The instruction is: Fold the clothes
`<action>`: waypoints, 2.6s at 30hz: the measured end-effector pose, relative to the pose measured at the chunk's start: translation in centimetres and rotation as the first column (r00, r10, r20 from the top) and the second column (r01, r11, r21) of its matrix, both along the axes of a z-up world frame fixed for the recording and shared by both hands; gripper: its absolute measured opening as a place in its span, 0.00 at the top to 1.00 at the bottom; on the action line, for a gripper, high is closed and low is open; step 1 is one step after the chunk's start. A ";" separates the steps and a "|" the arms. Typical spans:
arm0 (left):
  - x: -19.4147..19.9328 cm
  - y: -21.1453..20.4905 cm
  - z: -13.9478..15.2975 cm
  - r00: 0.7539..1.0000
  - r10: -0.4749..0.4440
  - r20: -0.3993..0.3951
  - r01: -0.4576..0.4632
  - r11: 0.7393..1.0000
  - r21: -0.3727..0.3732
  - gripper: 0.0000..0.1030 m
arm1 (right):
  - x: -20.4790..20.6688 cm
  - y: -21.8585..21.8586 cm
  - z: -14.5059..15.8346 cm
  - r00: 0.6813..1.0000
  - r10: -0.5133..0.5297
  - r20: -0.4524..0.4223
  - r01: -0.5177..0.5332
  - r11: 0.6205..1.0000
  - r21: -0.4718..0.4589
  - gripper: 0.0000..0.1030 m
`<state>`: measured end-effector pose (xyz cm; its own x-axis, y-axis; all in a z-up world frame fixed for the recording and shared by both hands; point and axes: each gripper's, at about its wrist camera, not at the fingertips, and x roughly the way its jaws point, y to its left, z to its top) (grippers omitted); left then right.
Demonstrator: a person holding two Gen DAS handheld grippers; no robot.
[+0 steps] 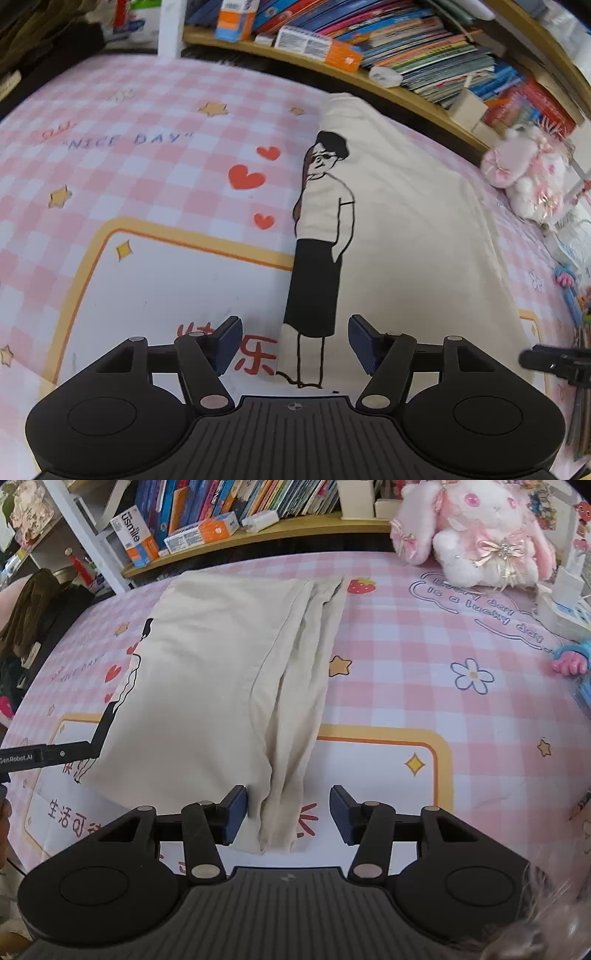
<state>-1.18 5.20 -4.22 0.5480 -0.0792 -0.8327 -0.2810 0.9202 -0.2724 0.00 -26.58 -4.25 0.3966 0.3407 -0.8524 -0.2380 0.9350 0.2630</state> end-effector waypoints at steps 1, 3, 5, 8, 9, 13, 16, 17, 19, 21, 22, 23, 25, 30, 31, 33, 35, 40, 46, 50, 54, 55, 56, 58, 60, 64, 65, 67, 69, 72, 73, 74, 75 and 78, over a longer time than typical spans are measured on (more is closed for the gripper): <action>0.0 0.0 -0.1 1.000 -0.003 0.006 0.003 1.000 -0.006 0.38 | 0.0 0.0 -0.1 1.000 -0.004 0.001 0.004 1.000 -0.002 0.54; 0.1 0.1 -0.2 1.000 -0.007 0.018 0.008 1.000 -0.017 0.39 | 0.5 0.1 -0.6 1.000 -0.014 -0.015 0.014 1.000 -0.002 0.56; 0.2 0.3 -0.3 0.999 0.002 0.033 -0.001 1.000 -0.028 0.44 | 0.9 -0.2 -1.0 0.999 -0.032 -0.040 0.032 0.999 0.004 0.65; 0.3 0.5 -0.5 1.000 0.014 0.028 -0.012 0.995 -0.096 0.72 | 0.7 -0.4 -1.3 0.997 -0.041 -0.063 0.044 0.998 0.040 0.80; 0.2 0.7 -0.6 0.999 0.028 0.026 -0.024 0.992 -0.127 0.72 | 0.5 -0.3 -1.3 0.997 -0.041 -0.063 0.044 0.998 0.040 0.80; -0.6 2.0 -0.8 0.996 0.085 0.024 -0.077 0.971 -0.226 0.96 | 0.3 0.2 -1.2 0.999 -0.014 -0.052 0.015 1.000 0.016 0.83; -1.7 2.4 -0.1 0.995 0.092 0.032 -0.082 0.968 -0.237 0.97 | -0.3 0.1 -1.2 0.998 0.002 -0.064 0.000 1.000 0.031 0.84; -2.0 2.4 0.2 0.996 0.086 0.030 -0.077 0.968 -0.238 0.97 | -0.6 0.0 -1.3 0.998 0.008 -0.070 -0.005 0.999 0.038 0.84; -2.6 2.4 0.4 0.997 0.070 0.016 -0.065 0.969 -0.238 0.97 | -1.0 -0.1 -1.4 0.997 0.018 -0.081 -0.014 0.999 0.051 0.84; -3.2 2.3 0.5 0.999 0.030 0.014 -0.026 0.972 -0.234 0.96 | -1.5 -0.3 -1.4 0.995 0.029 -0.092 -0.023 0.998 0.065 0.84; -3.4 2.2 0.5 1.000 0.005 0.012 -0.002 0.974 -0.224 0.96 | -1.7 -0.4 -1.5 0.995 0.035 -0.097 -0.028 0.997 0.072 0.84; -3.4 2.2 0.7 1.000 -0.017 0.008 0.019 0.979 -0.203 0.95 | -1.9 -0.5 -1.5 0.994 0.040 -0.102 -0.032 0.996 0.079 0.84; -2.9 2.1 1.0 0.998 -0.054 0.013 0.055 0.987 -0.151 0.89 | -2.3 -0.7 -1.6 0.993 0.042 -0.110 -0.032 0.995 0.093 0.83; 0.3 2.2 2.1 0.985 -0.127 0.114 0.129 0.992 -0.009 0.39 | -2.8 -0.8 -1.7 0.991 -0.062 -0.116 0.076 0.990 0.115 0.82; 1.0 2.2 2.4 0.981 -0.143 0.133 0.142 0.990 0.020 0.23 | -3.0 -0.7 -1.7 0.991 -0.080 -0.111 0.093 0.989 0.114 0.81; 2.2 2.2 2.8 0.970 -0.176 0.169 0.165 0.983 0.079 0.19 | -3.5 -0.6 -1.7 0.989 -0.113 -0.097 0.124 0.986 0.108 0.80; 3.5 2.2 3.2 0.956 -0.211 0.203 0.185 0.973 0.138 0.11 | -3.8 -0.2 -1.6 0.987 -0.141 -0.074 0.147 0.985 0.088 0.76; 6.7 2.2 4.3 0.912 -0.304 0.276 0.223 0.931 0.288 0.07 | -5.5 1.6 -0.8 0.963 -0.231 0.140 0.236 0.971 -0.021 0.15; 11.8 5.0 1.5 0.949 -0.188 0.254 0.198 0.980 -0.013 0.23 | -4.8 2.4 -1.5 0.957 -0.276 0.092 0.281 0.959 -0.045 0.43; 15.2 7.0 -0.6 0.971 -0.109 0.212 0.158 0.960 -0.233 0.45 | -5.0 2.8 -2.1 0.953 -0.301 0.033 0.302 0.953 -0.017 0.61; 18.6 9.0 -2.7 0.988 -0.039 0.152 0.103 0.892 -0.439 0.47 | -5.4 4.2 -2.1 0.957 -0.286 0.052 0.290 0.954 -0.074 0.64; 19.5 9.5 -3.2 0.991 -0.024 0.135 0.087 0.869 -0.488 0.51 | -5.5 4.4 -2.2 0.956 -0.288 0.054 0.292 0.953 -0.081 0.64; 20.0 9.8 -3.7 0.992 -0.010 0.124 0.073 0.853 -0.517 0.54 | -5.5 4.6 -2.2 0.954 -0.293 0.054 0.297 0.951 -0.083 0.64; 20.8 9.9 -3.7 0.991 -0.019 0.134 0.083 0.867 -0.491 0.70 | -5.5 4.7 -2.3 0.951 -0.306 0.053 0.310 0.947 -0.082 0.64; 21.1 9.3 -3.0 0.982 -0.064 0.179 0.135 0.899 -0.416 0.84 | -5.7 4.6 -2.3 0.948 -0.314 0.055 0.318 0.945 -0.081 0.64; 19.6 5.8 -0.1 0.874 -0.308 0.375 0.361 0.929 -0.079 0.86 | -5.9 4.7 -2.4 0.944 -0.323 0.063 0.327 0.941 -0.087 0.64; 20.0 5.6 -0.6 0.884 -0.313 0.347 0.355 0.932 -0.066 0.86 | -5.9 4.7 -2.4 0.944 -0.323 0.065 0.328 0.940 -0.090 0.63; 21.1 6.2 -1.9 0.929 -0.259 0.265 0.296 0.949 -0.112 0.78 | -5.9 4.8 -2.4 0.944 -0.323 0.065 0.328 0.940 -0.095 0.63; 21.0 7.3 -2.3 0.950 -0.182 0.253 0.230 0.958 -0.174 0.70 | -6.0 4.8 -2.4 0.946 -0.317 0.065 0.322 0.941 -0.101 0.63; 20.9 8.9 -2.8 0.972 -0.066 0.227 0.126 0.956 -0.264 0.34 | -6.0 4.8 -2.4 0.949 -0.307 0.063 0.313 0.944 -0.105 0.63; 20.8 9.4 -2.9 0.976 -0.027 0.216 0.091 0.952 -0.293 0.28 | -6.0 4.7 -2.4 0.951 -0.304 0.064 0.309 0.945 -0.106 0.63; 20.5 9.7 -2.7 0.976 -0.020 0.218 0.084 0.954 -0.289 0.28 | -6.0 4.7 -2.4 0.952 -0.299 0.065 0.305 0.946 -0.106 0.63; 19.9 9.6 -2.2 0.973 -0.043 0.228 0.106 0.956 -0.274 0.28 | -5.9 4.6 -2.4 0.954 -0.294 0.065 0.300 0.948 -0.107 0.63; 17.7 8.6 -1.4 0.968 -0.124 0.220 0.174 0.958 -0.227 0.28 | -5.8 4.6 -2.4 0.958 -0.281 0.063 0.287 0.952 -0.106 0.61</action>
